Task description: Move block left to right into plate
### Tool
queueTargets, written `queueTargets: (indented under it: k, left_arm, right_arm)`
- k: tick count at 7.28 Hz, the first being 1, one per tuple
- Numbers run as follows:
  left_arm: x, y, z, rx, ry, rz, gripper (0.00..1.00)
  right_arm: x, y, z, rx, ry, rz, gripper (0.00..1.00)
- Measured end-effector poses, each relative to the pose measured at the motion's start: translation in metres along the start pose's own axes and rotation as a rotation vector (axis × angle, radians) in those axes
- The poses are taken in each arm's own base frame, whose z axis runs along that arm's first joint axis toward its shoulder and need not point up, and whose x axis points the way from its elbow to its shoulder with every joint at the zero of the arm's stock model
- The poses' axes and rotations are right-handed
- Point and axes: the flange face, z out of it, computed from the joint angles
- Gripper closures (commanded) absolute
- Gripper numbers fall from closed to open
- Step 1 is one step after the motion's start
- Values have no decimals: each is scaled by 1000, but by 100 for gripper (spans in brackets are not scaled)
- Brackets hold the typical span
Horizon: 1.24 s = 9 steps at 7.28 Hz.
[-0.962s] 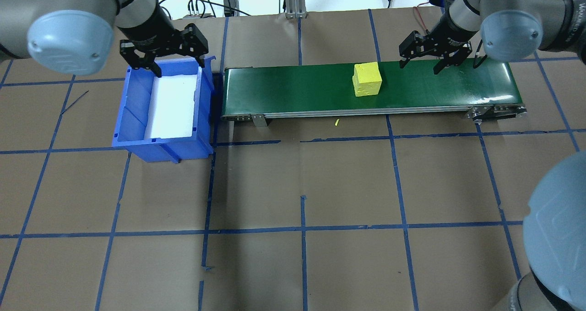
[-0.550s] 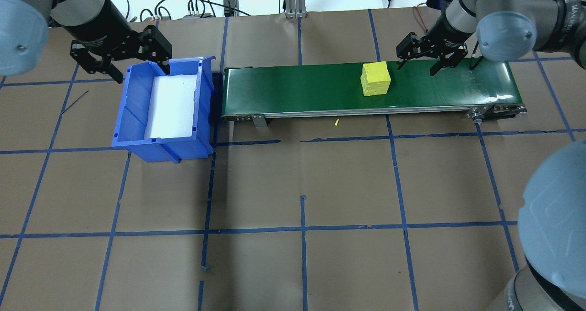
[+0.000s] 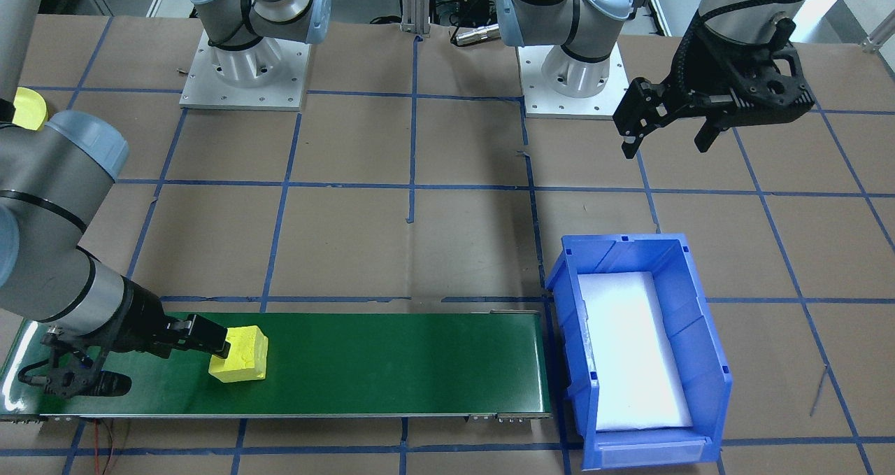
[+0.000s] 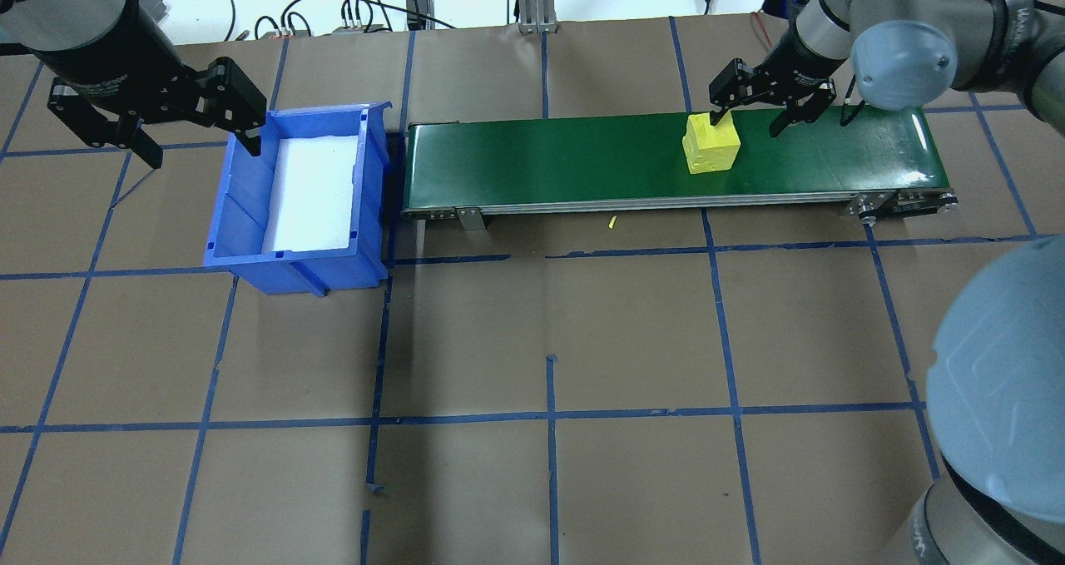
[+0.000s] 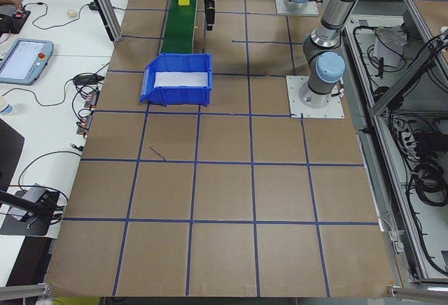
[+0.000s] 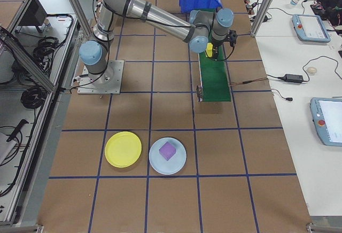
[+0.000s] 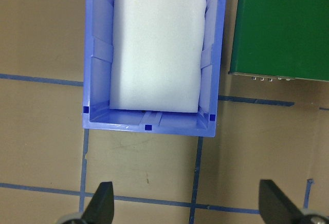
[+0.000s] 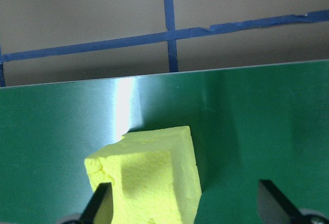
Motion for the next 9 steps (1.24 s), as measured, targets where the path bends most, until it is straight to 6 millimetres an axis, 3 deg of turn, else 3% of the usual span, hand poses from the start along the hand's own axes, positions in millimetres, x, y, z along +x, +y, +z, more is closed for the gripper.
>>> queueTargets:
  k: [3, 4, 5, 6, 7, 9]
  left_arm:
    - [3, 3, -3, -1, 4, 7, 0]
    - [4, 3, -2, -4, 5, 8, 0]
    - [3, 3, -3, -4, 6, 6, 0]
    - [2, 3, -3, -4, 8, 4, 0]
    - [2, 3, -3, -4, 8, 4, 0]
    - [2, 3, -4, -3, 7, 4, 0]
  right_arm:
    - [-3, 0, 1, -2, 1, -3, 3]
    - [-2, 1, 3, -6, 2, -7, 47]
    - [0, 3, 9, -18, 11, -24, 73]
    - [6, 6, 18, -39, 47, -56, 80]
    - [14, 9, 22, -59, 113, -91, 80]
    - [20, 12, -2, -49, 223, -142, 82]
